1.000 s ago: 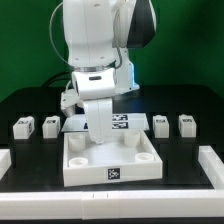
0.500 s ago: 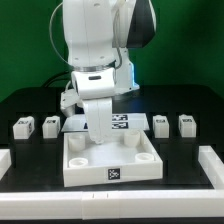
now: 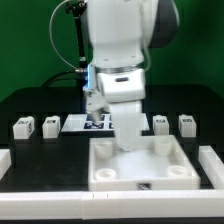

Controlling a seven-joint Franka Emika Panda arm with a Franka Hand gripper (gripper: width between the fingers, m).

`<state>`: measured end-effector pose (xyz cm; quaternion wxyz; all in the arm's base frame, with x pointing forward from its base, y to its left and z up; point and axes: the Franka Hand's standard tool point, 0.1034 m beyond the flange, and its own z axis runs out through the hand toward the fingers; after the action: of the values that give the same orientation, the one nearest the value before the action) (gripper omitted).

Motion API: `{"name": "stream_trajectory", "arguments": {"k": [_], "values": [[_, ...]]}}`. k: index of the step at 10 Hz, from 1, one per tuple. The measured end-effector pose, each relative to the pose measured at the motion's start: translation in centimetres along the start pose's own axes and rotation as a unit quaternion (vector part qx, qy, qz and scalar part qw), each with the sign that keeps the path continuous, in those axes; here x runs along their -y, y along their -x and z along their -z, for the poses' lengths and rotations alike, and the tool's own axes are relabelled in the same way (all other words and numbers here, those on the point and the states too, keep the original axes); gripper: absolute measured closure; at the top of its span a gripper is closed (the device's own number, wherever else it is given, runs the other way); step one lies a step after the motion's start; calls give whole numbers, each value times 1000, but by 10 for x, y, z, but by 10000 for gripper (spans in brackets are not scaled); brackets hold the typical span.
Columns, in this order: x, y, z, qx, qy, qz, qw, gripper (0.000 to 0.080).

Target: Assemble one leg

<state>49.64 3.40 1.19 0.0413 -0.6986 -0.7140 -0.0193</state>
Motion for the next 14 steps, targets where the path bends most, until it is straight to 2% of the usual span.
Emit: {"name": "stream_trajectory", "arguments": {"k": [1, 3, 4, 6, 7, 8, 9, 11, 12, 13, 14], "values": [[-6, -8, -2, -3, -1, -10, 1000, 738], [-7, -13, -5, -4, -3, -21, 1000, 738], [-7, -13, -5, -4, -2, -20, 1000, 738], [-6, -10, -5, -7, 10, -14, 1000, 738], [-6, -10, -5, -7, 9, -16, 1000, 739], [-5, -10, -6, -7, 9, -16, 1000, 568], [-5, -10, -6, -7, 9, -16, 1000, 568], [-5, -10, -6, -7, 9, -17, 1000, 229], [-5, -10, -6, -7, 9, -17, 1000, 229], [-5, -10, -6, -7, 9, -17, 1000, 166], [-5, -10, -6, -7, 9, -17, 1000, 154]]}}
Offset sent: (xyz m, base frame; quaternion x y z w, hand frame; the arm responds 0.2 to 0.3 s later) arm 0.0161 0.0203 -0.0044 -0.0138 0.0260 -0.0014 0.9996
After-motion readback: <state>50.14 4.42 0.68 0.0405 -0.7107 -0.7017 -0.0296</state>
